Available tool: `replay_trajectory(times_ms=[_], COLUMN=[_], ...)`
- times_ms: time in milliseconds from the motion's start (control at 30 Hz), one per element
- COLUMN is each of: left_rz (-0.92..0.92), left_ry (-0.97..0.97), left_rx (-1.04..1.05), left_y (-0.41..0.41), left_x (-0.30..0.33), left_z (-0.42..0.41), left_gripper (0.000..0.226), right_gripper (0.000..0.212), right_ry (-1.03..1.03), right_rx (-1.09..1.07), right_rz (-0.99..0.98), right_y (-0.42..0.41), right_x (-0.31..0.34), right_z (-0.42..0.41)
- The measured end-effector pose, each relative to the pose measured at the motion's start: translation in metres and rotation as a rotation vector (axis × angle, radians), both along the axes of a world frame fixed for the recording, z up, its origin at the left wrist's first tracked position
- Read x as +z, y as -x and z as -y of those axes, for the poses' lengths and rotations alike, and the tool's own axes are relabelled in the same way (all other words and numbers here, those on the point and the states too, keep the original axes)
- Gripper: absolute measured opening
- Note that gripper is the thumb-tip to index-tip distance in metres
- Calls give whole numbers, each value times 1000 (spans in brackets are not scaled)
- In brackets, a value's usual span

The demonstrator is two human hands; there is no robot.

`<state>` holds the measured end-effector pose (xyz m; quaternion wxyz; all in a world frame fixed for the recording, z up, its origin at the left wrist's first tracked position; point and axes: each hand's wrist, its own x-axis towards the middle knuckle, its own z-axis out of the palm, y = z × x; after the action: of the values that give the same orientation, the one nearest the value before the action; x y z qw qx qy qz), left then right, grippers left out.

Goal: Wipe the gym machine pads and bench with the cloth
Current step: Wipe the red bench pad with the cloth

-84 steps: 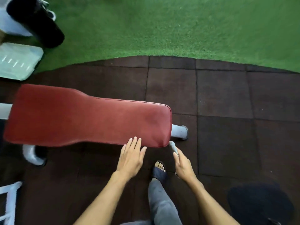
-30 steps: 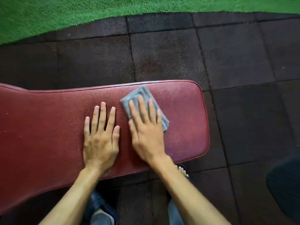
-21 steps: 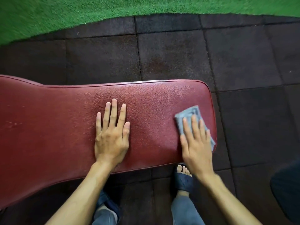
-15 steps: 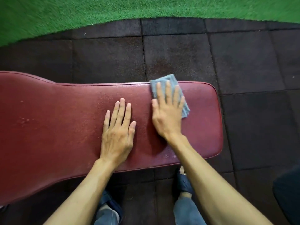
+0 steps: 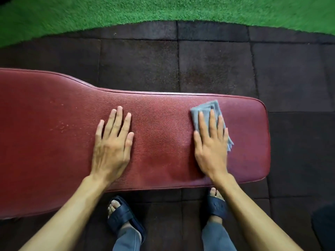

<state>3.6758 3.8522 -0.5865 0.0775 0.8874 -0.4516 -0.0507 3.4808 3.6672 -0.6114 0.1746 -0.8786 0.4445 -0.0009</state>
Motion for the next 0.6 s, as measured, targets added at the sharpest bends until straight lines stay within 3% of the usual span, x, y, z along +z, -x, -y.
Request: replay_trajectory(times_ms=[67, 167, 267, 400, 500, 600], left_rz=[-28, -78, -151, -198, -238, -287], left_ry=[36, 94, 139, 156, 183, 218], left_rx=[-2, -14, -32, -32, -14, 37], left_y=[-1, -6, -13, -11, -4, -5], left_x=[0, 1, 3, 10, 16, 19], left_z=[0, -4, -14, -23, -27, -34], left_gripper=[53, 53, 53, 53, 53, 53], right_gripper=[59, 56, 54, 53, 53, 56], right_ry=[-11, -34, -92, -32, -48, -33], right_rx=[-85, 100, 313, 449, 257, 14], right_rz=[36, 107, 103, 39, 10, 11], right_y=[-64, -109, -66, -2, -11, -74], right_x=[4, 12, 18, 13, 12, 13], right_z=[-10, -72, -125, -114, -82, -58])
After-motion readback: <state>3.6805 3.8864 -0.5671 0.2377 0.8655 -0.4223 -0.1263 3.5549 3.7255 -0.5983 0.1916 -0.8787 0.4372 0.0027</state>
